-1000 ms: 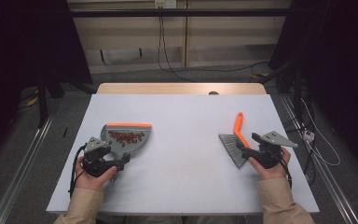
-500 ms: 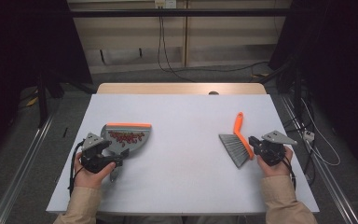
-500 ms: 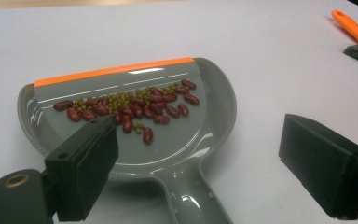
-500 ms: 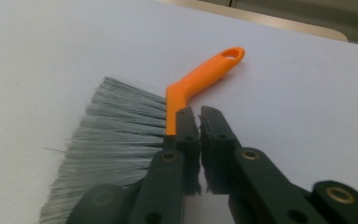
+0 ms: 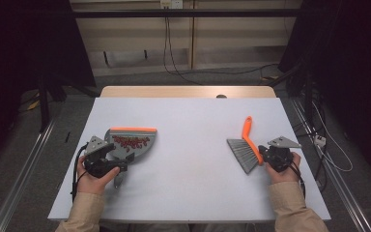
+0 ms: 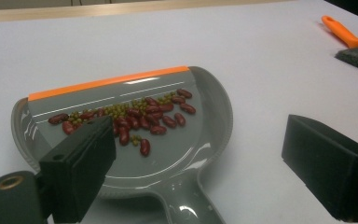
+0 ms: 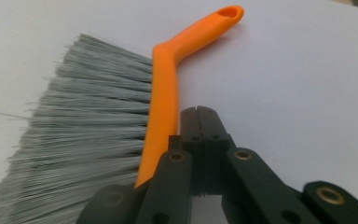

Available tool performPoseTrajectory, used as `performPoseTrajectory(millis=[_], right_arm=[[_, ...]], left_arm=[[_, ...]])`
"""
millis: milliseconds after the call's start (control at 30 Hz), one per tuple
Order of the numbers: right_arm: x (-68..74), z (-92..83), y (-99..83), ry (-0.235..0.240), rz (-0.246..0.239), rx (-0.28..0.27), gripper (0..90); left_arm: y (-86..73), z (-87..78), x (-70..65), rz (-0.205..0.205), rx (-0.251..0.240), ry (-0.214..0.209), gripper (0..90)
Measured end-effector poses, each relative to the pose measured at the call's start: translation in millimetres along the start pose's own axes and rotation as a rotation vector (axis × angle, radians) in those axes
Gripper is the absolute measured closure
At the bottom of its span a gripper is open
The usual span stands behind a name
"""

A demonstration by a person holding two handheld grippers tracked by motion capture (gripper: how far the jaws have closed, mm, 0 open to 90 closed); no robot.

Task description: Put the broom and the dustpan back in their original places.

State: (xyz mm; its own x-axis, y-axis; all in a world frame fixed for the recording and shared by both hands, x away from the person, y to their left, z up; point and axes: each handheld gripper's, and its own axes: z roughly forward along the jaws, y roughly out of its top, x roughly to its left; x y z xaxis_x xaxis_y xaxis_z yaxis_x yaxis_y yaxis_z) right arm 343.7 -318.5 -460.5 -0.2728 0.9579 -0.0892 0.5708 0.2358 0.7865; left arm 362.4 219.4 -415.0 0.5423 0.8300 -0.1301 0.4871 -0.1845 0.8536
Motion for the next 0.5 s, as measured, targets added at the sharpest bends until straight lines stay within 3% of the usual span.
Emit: performPoseTrajectory(millis=[200, 367, 433, 500], right_arm=[[3.2, -1.3, -1.1, 0.037, 0.018, 0.023, 90.0], [9.4, -6.3, -1.1, 0.063, 0.019, -0.014, 89.7], [9.8, -10.2, -0.8, 0.045, 0.019, -0.04, 82.1], [9.7, -15.4, -0.9, 0.071, 0.051, -0.077, 72.5]], left_arm=[[0.3, -0.5, 0.2, 0.001, -0.001, 0.001, 9.7], [0.5, 0.3, -1.1, 0.002, -0.006, -0.014, 9.7], [0.9, 0.8, -1.1, 0.009, -0.008, -0.023, 9.6], [1.0, 1.5, -2.3, 0.008, -0.021, -0.052, 9.1]])
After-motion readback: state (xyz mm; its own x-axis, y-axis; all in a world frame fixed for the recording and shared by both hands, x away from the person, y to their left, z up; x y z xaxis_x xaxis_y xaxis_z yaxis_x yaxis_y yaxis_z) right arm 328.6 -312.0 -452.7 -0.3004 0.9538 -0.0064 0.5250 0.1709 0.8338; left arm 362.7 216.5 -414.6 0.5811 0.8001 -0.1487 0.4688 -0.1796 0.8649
